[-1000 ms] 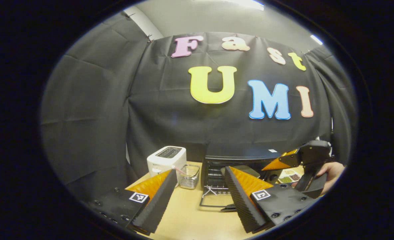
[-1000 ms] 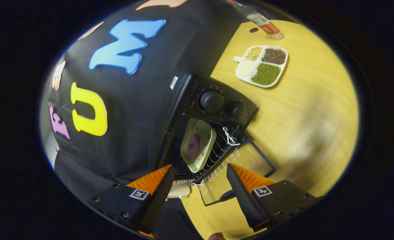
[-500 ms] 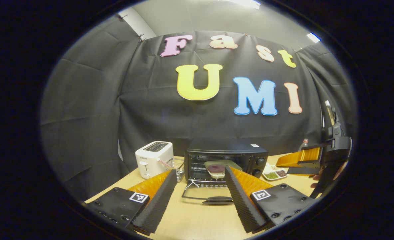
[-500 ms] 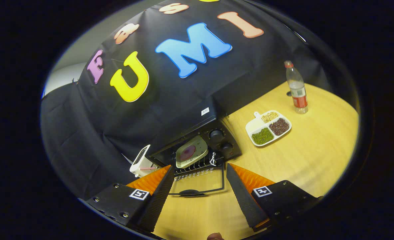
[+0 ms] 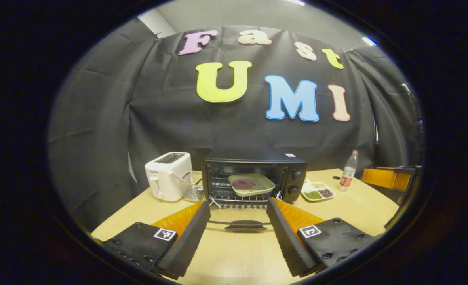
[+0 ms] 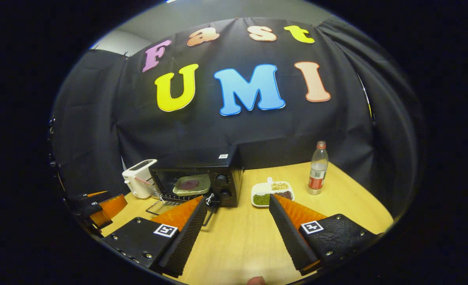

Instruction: Open the electric oven with the left hand, put the food in, and close the electric oven.

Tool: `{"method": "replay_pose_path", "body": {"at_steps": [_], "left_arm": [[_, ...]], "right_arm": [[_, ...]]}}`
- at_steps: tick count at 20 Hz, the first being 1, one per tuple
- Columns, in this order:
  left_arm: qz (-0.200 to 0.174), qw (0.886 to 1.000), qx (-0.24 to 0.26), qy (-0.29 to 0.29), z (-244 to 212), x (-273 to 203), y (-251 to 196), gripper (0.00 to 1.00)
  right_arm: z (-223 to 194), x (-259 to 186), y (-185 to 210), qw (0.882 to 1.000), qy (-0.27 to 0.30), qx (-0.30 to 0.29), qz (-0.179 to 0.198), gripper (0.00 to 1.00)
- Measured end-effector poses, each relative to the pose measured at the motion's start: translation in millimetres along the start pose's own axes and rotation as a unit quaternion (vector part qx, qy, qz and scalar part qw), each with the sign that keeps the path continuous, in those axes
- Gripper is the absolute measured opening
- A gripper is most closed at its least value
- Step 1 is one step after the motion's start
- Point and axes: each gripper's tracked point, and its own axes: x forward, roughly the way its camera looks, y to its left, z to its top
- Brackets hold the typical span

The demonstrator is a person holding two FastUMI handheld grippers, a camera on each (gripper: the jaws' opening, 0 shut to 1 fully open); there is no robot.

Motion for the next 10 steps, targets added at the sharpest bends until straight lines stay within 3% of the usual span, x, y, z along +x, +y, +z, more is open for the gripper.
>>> {"method": "replay_pose_path", "body": {"at_steps": [1,2,5,6,7,8,10], "left_arm": [[-0.004,1.000,-0.002,0.009,-6.1,5.3,-3.0,0.91],[-0.008,1.000,-0.003,0.019,-13.2,10.0,-5.6,1.00],[-0.019,0.999,0.006,0.044,-31.7,24.9,-13.5,1.00],[-0.025,0.998,0.007,0.055,-39.3,30.3,-16.0,0.91],[-0.030,0.997,0.006,0.070,-48.8,33.4,-17.5,0.91],[-0.033,0.996,0.004,0.085,-59.1,37.9,-18.0,0.97],[-0.036,0.993,0.000,0.114,-78.6,48.1,-18.5,0.97]], "right_arm": [[2.1,-4.4,-4.7,1.000,-0.010,-0.014,-0.005,0.98],[5.3,-8.8,-9.0,1.000,-0.017,-0.025,-0.009,0.98],[11.4,-18.5,-18.9,0.998,-0.029,-0.047,-0.024,0.98],[14.3,-21.0,-22.4,0.998,-0.034,-0.053,-0.030,0.98],[17.0,-22.2,-24.0,0.997,-0.039,-0.059,-0.034,0.98],[19.3,-24.2,-25.9,0.996,-0.043,-0.063,-0.038,0.98],[21.1,-26.0,-28.8,0.996,-0.046,-0.067,-0.046,0.98]]}}
